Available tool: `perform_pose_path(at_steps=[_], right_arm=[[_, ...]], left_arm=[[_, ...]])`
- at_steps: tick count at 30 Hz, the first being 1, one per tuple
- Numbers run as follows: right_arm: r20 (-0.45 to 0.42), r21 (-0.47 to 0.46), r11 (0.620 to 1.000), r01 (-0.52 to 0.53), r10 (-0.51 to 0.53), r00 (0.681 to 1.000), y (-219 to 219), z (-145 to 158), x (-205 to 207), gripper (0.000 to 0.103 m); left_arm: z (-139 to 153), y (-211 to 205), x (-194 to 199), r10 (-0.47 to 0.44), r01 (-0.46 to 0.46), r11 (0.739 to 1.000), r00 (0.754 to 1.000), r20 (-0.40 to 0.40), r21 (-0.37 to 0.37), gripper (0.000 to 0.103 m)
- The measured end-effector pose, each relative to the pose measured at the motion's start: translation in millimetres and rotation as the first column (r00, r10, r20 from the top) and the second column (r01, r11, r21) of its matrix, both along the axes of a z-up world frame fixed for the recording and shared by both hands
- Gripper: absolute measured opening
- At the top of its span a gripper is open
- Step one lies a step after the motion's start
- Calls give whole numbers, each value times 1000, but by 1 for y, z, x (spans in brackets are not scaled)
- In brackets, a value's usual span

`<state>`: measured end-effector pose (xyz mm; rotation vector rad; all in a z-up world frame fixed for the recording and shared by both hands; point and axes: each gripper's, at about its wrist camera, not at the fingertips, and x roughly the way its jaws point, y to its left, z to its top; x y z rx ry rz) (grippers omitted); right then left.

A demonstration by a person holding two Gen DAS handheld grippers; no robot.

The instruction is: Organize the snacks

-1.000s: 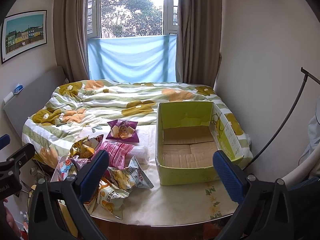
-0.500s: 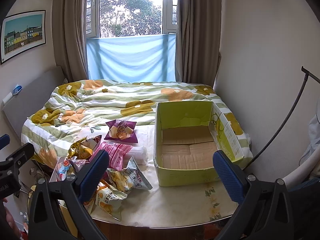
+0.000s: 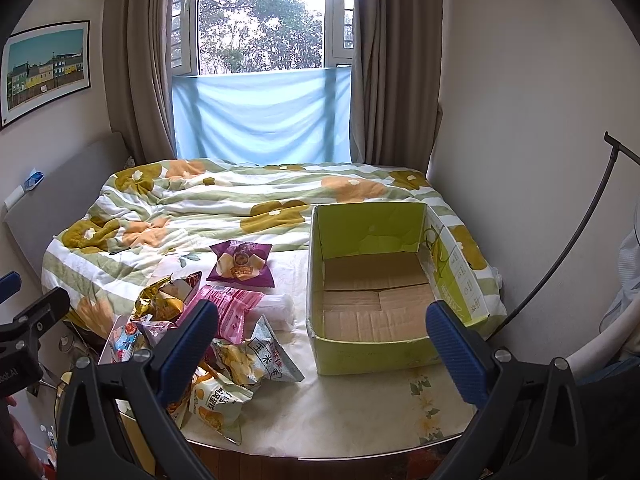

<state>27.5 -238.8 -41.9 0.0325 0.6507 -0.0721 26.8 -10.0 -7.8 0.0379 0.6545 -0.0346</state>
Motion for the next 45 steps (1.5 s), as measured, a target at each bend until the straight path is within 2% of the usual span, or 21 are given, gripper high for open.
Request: perform_pose_path(at_steps=[21, 27, 31, 34, 40, 45], right_arm=[[-3, 3, 1000, -3, 3, 1000, -1, 0, 3, 103], [-53, 32, 998, -53, 55, 997, 0, -7, 9, 103], [-91, 65, 989, -133, 139, 986, 6, -30, 12, 103], [-140, 141, 975, -173, 192, 971, 11, -56, 21, 103], [-239, 247, 955, -164, 224, 945, 28, -107, 32, 103], [-300, 299, 946, -127, 219, 929, 42, -140, 40, 103]], left_arm=[[-1, 2, 1, 17, -17, 1000, 1000, 1, -5, 102], [-11, 14, -1, 49, -50, 999, 998, -48, -17, 102], [-37, 25, -3, 69, -72, 997, 992, -102, -33, 102], [-62, 30, -1, 39, -44, 998, 988, -150, -32, 102], [-119, 37, 16, -57, 54, 998, 968, -246, -20, 102], [-166, 49, 38, -129, 102, 990, 937, -324, -99, 102]])
